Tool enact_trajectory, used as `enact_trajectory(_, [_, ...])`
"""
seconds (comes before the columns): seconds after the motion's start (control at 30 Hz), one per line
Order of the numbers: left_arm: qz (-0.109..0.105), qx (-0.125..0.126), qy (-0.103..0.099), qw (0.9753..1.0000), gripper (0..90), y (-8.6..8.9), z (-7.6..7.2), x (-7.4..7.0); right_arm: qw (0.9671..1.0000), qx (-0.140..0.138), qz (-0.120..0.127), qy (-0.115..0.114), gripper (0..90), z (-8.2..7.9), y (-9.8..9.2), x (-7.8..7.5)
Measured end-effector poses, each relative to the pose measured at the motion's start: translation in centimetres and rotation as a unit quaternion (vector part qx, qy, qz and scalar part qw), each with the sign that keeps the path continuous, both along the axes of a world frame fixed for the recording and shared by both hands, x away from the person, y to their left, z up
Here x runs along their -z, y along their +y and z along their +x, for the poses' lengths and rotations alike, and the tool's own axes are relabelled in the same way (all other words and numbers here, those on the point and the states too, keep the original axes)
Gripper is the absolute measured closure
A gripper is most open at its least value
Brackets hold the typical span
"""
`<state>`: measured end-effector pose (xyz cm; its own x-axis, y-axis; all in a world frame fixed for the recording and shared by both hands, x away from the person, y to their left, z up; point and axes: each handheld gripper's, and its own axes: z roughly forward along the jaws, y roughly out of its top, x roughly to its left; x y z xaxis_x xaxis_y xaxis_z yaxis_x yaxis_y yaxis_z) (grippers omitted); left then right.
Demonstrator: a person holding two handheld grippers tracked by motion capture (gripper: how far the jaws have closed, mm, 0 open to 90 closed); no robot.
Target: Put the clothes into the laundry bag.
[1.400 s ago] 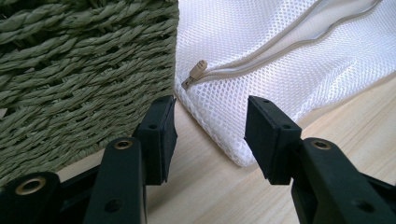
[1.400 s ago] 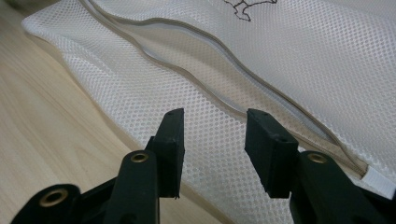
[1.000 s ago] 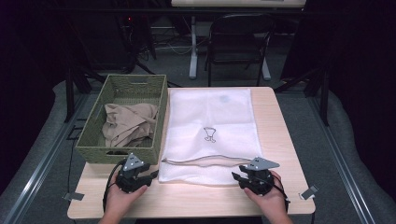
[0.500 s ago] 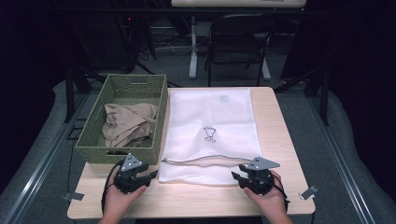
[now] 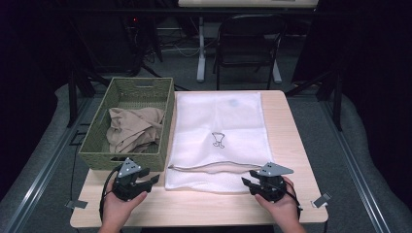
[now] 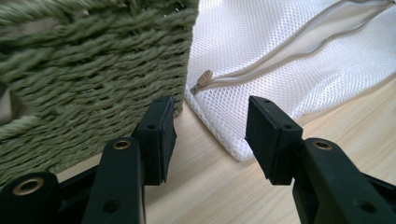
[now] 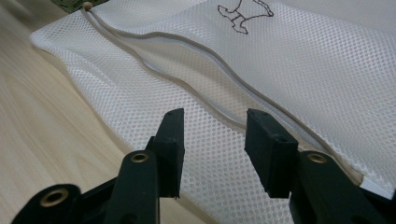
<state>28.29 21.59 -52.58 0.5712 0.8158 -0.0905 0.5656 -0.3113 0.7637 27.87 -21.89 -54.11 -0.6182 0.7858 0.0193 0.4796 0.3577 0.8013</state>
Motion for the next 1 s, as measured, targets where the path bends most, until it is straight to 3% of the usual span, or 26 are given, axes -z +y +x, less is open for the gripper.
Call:
enact_trajectory(0.37, [-0.005, -0.039, -0.003, 0.9992, 49.6, 1.7, -0.5, -0.8, 1.0000, -0.004, 0.000, -0.002, 57.0, 0.2, 0.2, -0.1])
enact_trajectory(0.53, [-0.014, -0.050, 0.009, 0.9986, 47.2, 2.4, -0.4, -1.0, 1.0000, -0.002, 0.004, -0.004, 56.9, 0.1, 0.1, -0.2])
enact_trajectory(0.77, [-0.025, -0.063, -0.004, 0.9977, 44.7, 2.9, -0.2, -2.1, 1.0000, -0.001, 0.005, -0.005, 56.4, 0.0, 0.0, -0.2])
enact_trajectory(1.0, [-0.009, -0.057, -0.025, 0.9980, 44.2, 3.4, 0.6, -4.4, 0.9999, 0.000, 0.009, -0.005, 56.0, 0.1, -0.2, -0.2])
